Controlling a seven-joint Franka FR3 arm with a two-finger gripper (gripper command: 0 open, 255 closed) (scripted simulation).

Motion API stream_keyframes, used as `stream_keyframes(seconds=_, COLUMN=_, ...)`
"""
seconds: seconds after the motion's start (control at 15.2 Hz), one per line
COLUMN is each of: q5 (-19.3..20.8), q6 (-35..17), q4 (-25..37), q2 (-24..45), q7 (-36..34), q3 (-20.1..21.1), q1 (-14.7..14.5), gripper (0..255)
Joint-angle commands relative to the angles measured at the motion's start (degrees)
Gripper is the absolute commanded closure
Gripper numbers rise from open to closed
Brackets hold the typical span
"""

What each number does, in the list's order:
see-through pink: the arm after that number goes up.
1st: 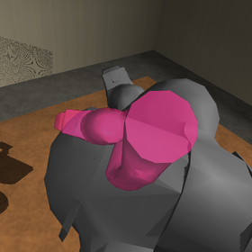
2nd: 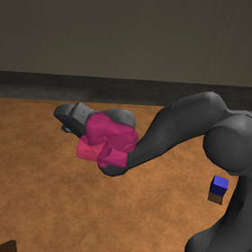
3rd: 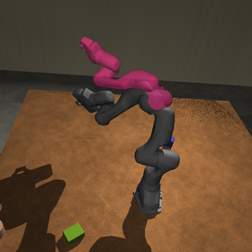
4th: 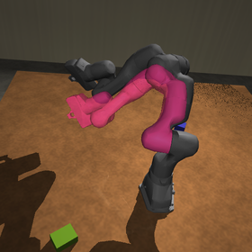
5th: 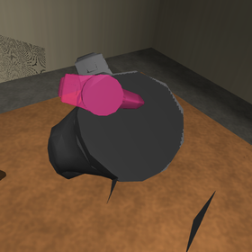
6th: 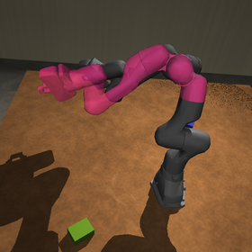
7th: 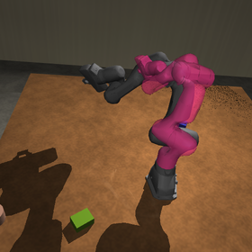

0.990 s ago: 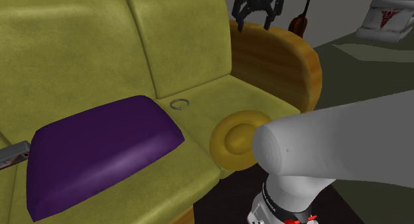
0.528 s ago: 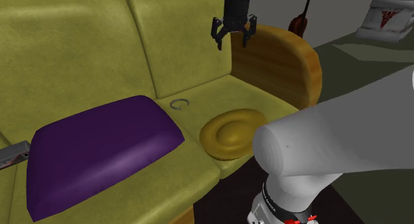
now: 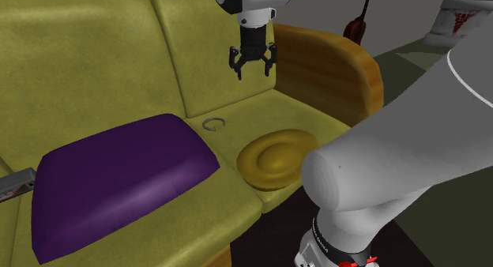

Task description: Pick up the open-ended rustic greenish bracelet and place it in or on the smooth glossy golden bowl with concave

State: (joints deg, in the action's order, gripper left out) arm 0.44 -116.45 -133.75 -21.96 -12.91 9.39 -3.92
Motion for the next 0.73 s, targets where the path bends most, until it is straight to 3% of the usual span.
stream_keyframes(seconds=0.0, q5=0.4, q6=-2.3, q4=0.9, q2=4.2, q7=-1.7, q3=1.1, q1=-0.1, gripper=0)
stream_keyframes(seconds=0.66, q5=4.5, q6=-9.2, q4=9.1, q2=25.1, q7=-11.8, q3=5.8, q1=-2.0, gripper=0)
